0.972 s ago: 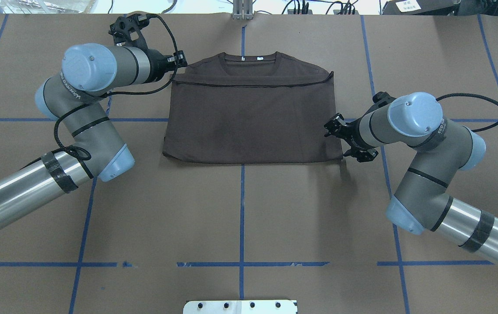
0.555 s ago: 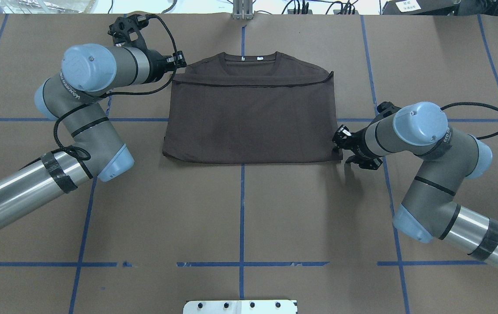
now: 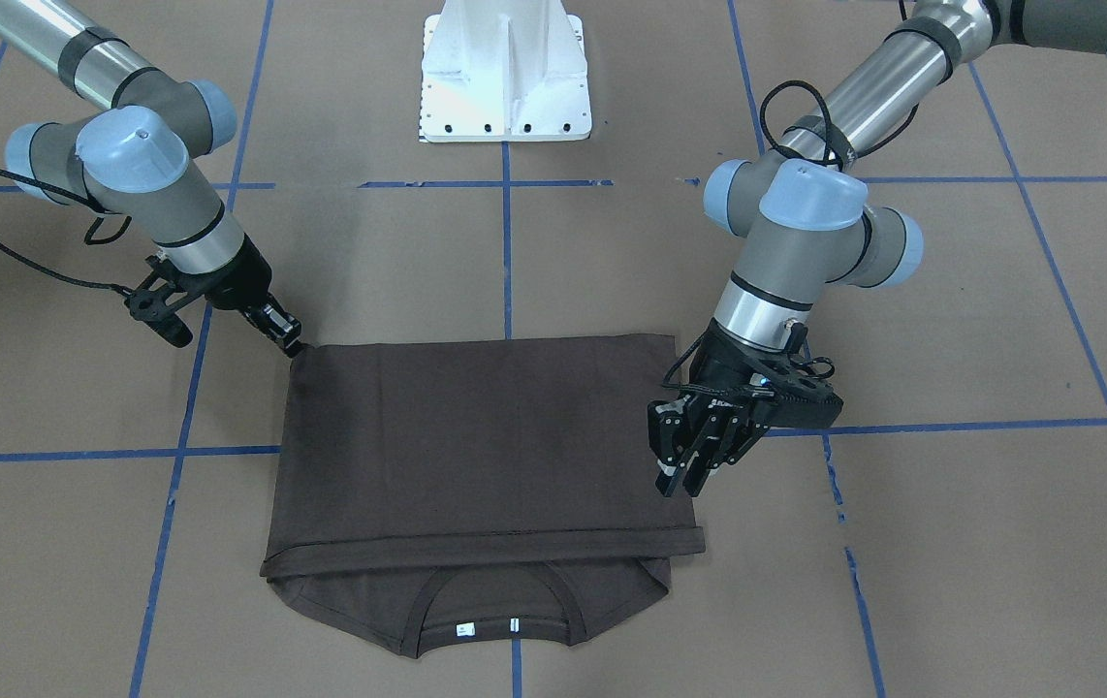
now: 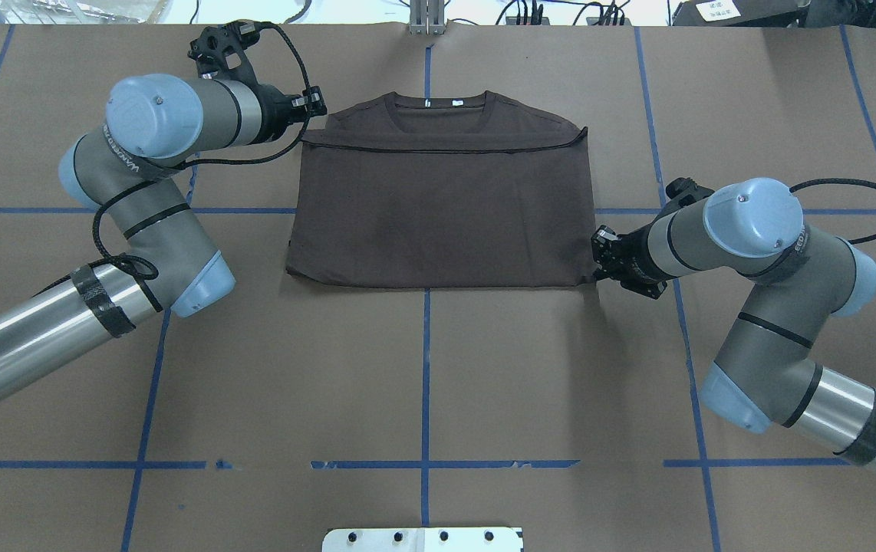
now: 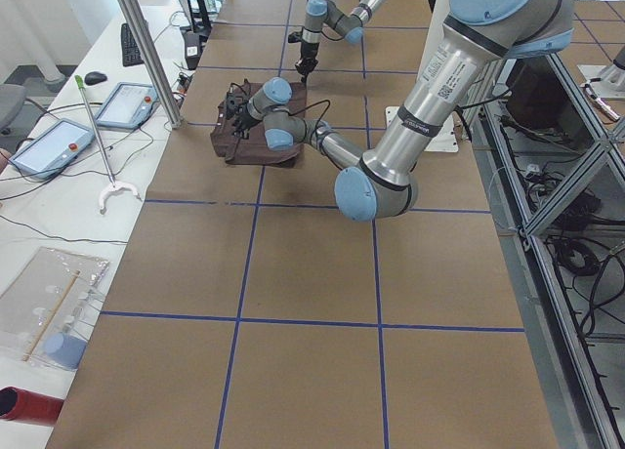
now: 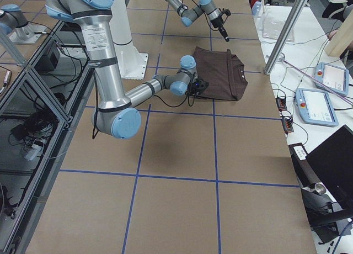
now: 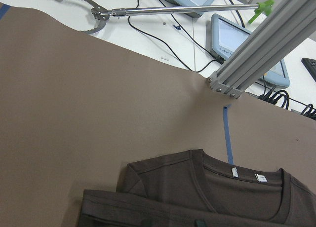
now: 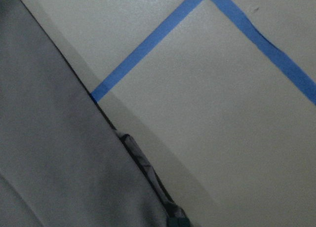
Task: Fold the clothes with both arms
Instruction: 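Grasp the folded shirt's side edge with the right gripper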
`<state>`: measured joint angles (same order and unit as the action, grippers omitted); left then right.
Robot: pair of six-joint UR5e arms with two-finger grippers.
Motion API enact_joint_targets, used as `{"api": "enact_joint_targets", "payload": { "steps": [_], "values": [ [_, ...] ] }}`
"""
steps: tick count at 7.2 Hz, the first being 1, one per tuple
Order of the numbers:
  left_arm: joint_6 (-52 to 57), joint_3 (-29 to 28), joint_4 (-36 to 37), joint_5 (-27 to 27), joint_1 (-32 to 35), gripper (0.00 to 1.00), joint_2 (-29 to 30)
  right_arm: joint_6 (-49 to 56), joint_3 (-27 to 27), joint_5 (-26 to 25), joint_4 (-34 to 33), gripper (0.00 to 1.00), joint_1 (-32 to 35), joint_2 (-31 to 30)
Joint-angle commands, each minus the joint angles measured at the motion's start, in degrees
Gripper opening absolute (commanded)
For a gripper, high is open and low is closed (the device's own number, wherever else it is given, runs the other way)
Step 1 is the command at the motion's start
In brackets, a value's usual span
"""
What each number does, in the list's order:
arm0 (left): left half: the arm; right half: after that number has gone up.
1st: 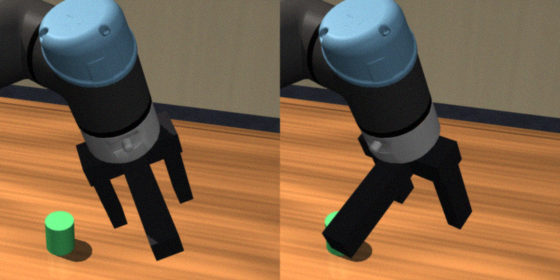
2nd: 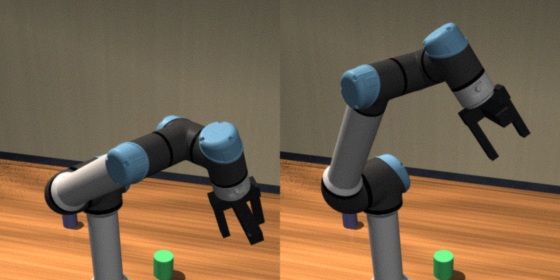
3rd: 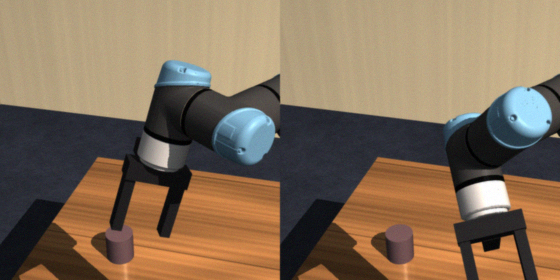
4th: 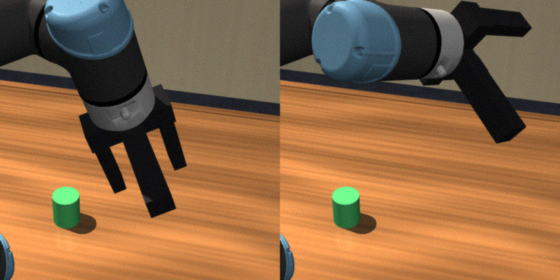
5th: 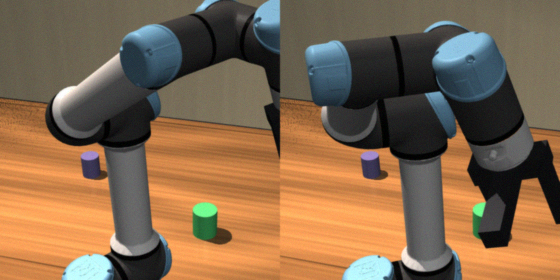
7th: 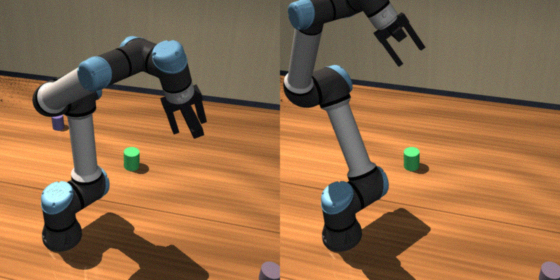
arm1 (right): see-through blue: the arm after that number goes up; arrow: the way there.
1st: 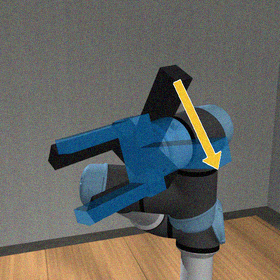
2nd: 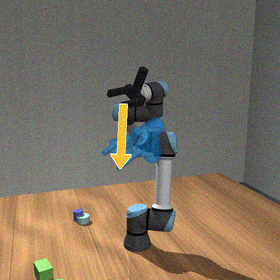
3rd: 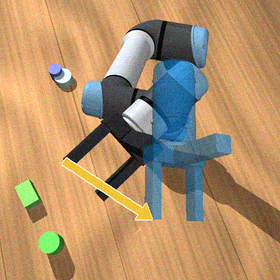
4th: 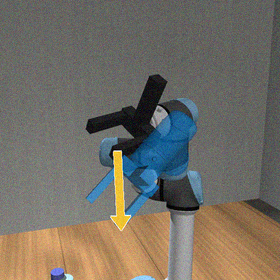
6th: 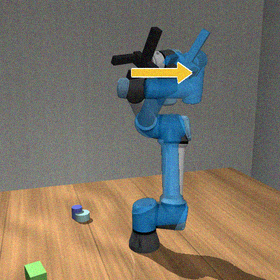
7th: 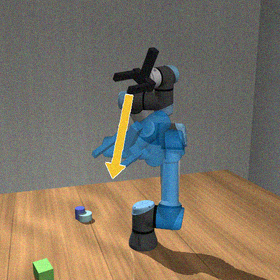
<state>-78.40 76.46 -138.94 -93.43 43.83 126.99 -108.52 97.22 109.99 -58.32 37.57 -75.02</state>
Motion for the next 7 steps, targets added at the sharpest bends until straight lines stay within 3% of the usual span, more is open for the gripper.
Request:
{"api": "enact_joint_targets", "payload": {
  "steps": [1,5,7],
  "values": [
    [0.0,0.0,0.0,0.0,0.1,0.40,0.0,-0.1,2.0,1.1,0.0,0.00,0.0,-0.4],
    [0.0,0.0,0.0,0.0,0.1,0.40,0.2,-0.5,6.2,1.8,-0.4,0.00,0.3,-3.1],
    [-0.1,0.0,0.0,-0.1,0.1,0.40,0.3,-3.3,16.3,3.0,-0.6,0.00,-0.9,-11.6]
  ]
}}
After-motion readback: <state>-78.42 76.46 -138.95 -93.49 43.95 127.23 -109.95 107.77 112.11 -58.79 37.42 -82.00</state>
